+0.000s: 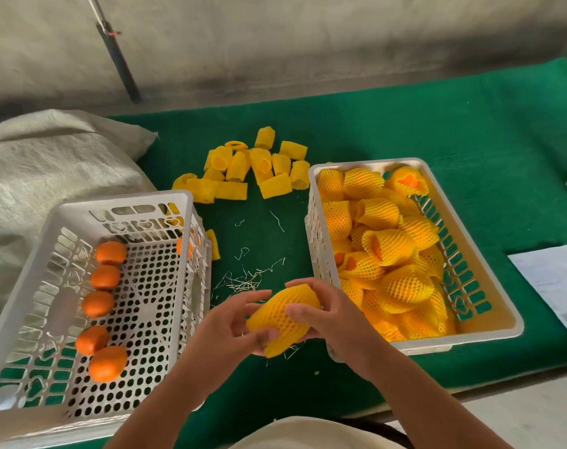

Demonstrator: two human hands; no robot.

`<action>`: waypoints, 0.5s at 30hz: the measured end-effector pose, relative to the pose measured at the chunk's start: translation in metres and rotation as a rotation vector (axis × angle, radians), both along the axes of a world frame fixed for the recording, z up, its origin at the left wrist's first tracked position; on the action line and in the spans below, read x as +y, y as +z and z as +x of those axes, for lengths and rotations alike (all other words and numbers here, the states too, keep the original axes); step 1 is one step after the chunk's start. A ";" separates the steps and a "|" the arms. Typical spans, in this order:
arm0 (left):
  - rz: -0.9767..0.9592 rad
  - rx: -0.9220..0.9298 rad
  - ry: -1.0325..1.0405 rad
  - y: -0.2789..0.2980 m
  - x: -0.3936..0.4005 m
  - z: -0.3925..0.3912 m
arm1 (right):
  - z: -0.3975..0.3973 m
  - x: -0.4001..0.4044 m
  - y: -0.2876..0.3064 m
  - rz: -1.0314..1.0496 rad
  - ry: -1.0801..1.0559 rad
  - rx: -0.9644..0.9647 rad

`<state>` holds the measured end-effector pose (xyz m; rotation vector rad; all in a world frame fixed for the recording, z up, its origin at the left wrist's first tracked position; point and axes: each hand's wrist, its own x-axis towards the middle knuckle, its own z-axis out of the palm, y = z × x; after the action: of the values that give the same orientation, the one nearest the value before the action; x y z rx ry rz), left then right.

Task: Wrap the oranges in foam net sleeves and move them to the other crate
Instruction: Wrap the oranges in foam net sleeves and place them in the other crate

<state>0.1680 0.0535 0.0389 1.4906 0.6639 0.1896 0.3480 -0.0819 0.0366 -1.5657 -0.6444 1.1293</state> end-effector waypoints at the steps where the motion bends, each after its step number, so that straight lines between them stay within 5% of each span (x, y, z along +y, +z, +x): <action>1: 0.034 0.003 0.045 -0.001 0.002 -0.003 | 0.005 -0.005 0.002 0.013 -0.061 0.024; 5: 0.594 0.289 0.128 -0.016 0.021 -0.027 | 0.039 -0.028 0.002 0.059 -0.424 0.102; 8: 0.922 0.455 0.111 -0.032 0.032 -0.046 | 0.072 -0.044 -0.009 -0.074 -0.538 -0.079; 15: 0.883 0.543 0.140 -0.082 0.040 -0.065 | 0.097 -0.049 -0.048 -0.541 -0.157 -0.612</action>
<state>0.1031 0.0935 -0.0432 2.3820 1.2171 0.1968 0.4450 -0.1308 -0.0116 -2.4260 -0.6179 0.7234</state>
